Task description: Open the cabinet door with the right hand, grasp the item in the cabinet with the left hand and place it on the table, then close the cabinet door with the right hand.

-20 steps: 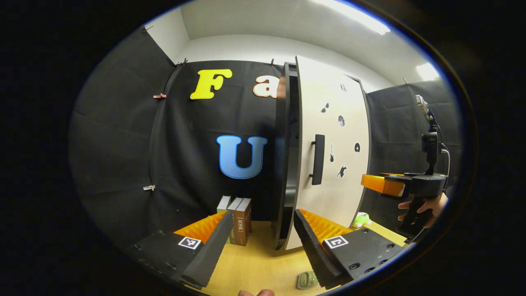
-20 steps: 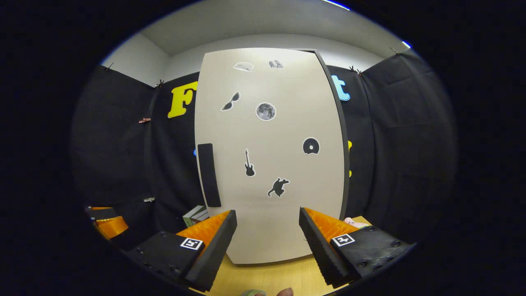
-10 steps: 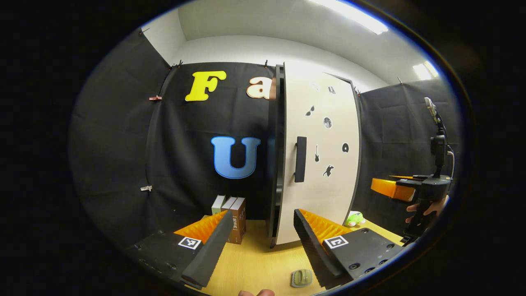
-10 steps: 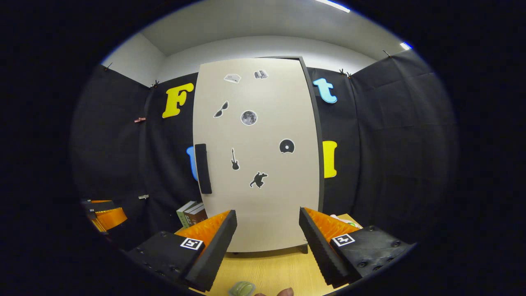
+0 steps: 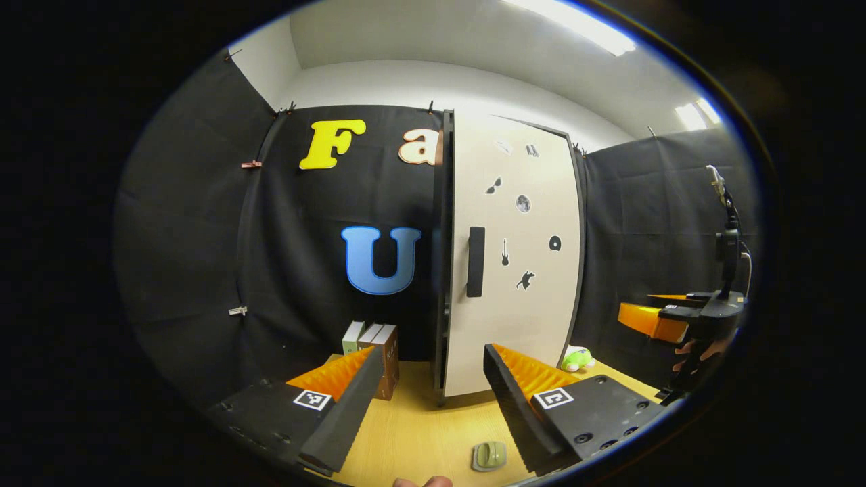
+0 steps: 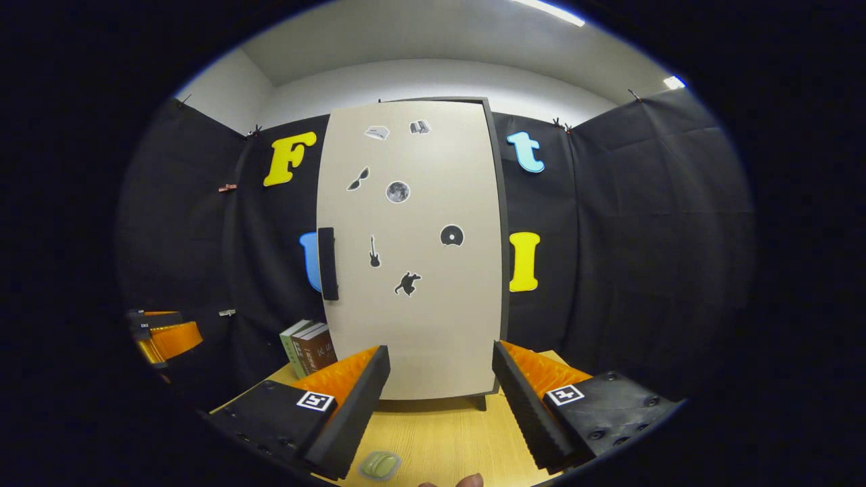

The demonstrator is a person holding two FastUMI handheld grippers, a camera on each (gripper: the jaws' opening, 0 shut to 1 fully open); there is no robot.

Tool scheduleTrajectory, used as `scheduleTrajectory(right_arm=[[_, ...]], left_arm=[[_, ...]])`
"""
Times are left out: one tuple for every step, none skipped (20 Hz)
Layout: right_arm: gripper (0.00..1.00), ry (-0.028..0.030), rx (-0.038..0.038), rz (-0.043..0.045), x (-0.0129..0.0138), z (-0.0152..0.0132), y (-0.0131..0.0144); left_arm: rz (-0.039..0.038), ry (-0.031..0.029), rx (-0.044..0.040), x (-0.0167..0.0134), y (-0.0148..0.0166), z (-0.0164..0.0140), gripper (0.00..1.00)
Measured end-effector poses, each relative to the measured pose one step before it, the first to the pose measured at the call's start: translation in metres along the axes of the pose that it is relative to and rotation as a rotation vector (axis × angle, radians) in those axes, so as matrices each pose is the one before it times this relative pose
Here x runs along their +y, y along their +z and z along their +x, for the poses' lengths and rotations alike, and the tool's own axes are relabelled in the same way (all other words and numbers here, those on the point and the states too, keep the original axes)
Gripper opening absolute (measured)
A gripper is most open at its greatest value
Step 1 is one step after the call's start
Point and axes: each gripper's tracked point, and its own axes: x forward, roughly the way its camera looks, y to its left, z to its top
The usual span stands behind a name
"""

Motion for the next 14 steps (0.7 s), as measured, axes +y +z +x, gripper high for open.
scheduleTrajectory(right_arm=[[0.98,0.00016,0.00564,0.00291,0.00011,-0.00133,-0.0011],[0.98,0.00012,0.00274,-0.00068,0.00011,-0.00134,-0.00032],[0.98,-0.00512,-0.00206,-0.00535,-0.00115,-0.00233,0.00047],[0.98,-0.00391,-0.00152,-0.00668,-0.00061,-0.00261,0.00016],[0.98,-0.00307,0.00229,-0.00663,-0.00023,-0.00253,-0.0017],[0.98,-0.00173,0.00594,-0.00623,-0.00129,-0.00293,-0.00275],[0.98,-0.00286,0.0045,-0.00505,-0.00124,-0.00334,-0.0025],[0.98,-0.00487,0.00207,-0.00358,-0.00276,-0.00287,-0.00185],[0.98,-0.00647,0.00223,-0.0012,-0.00273,-0.00235,-0.00112],[0.98,-0.00625,0.00501,0.00213,-0.00404,-0.0025,-0.00184],[0.97,-0.00332,0.00759,0.00432,-0.00279,-0.00232,-0.00273],[0.97,-0.00374,0.00671,0.00278,-0.00231,-0.00206,-0.00127],[0.97,-0.00518,0.00409,-0.00003,-0.00357,-0.00114,-0.00061],[0.97,-0.00585,0.00271,-0.00084,-0.00394,-0.00055,0.0004]], left_arm=[[0.00137,0.00017,-0.0027,-0.00038,0.00078,-0.00115,0.93],[0.00163,-0.00098,-0.00571,-0.00041,0.00191,-0.00152,0.93],[0.00155,-0.00156,-0.00275,-0.00026,0.00046,-0.00075,0.93],[0.00269,-0.00378,-0.00319,-0.00011,0.00123,-0.00141,0.93],[0.00381,-0.00098,-0.00296,0.00067,0.00078,-0.00003,0.93],[0.00331,-0.00154,0.00074,0.00053,0.00084,-0.00046,0.93],[0.00182,0.00097,0.0027,0.00103,-0.00053,0.00014,0.93],[0.00024,-0.00152,0.00487,0.00002,-0.00062,0.0012,0.93],[0.00054,-0.00237,0.00361,-0.00084,-0.00058,0.00176,0.93],[0.00249,-0.00111,0.00129,-0.00081,0.0005,0.00126,0.93],[0.00314,-0.00086,0.00059,-0.00188,0.00083,0.00129,0.93],[0.00162,-0.00091,0.00074,-0.00185,0.00042,0.00114,0.93],[-0.0016,-0.00348,-0.00102,-0.00328,-0.00031,0.001,0.93],[-0.00351,-0.00643,-0.0015,-0.00369,-0.00004,0.00089,0.93]])
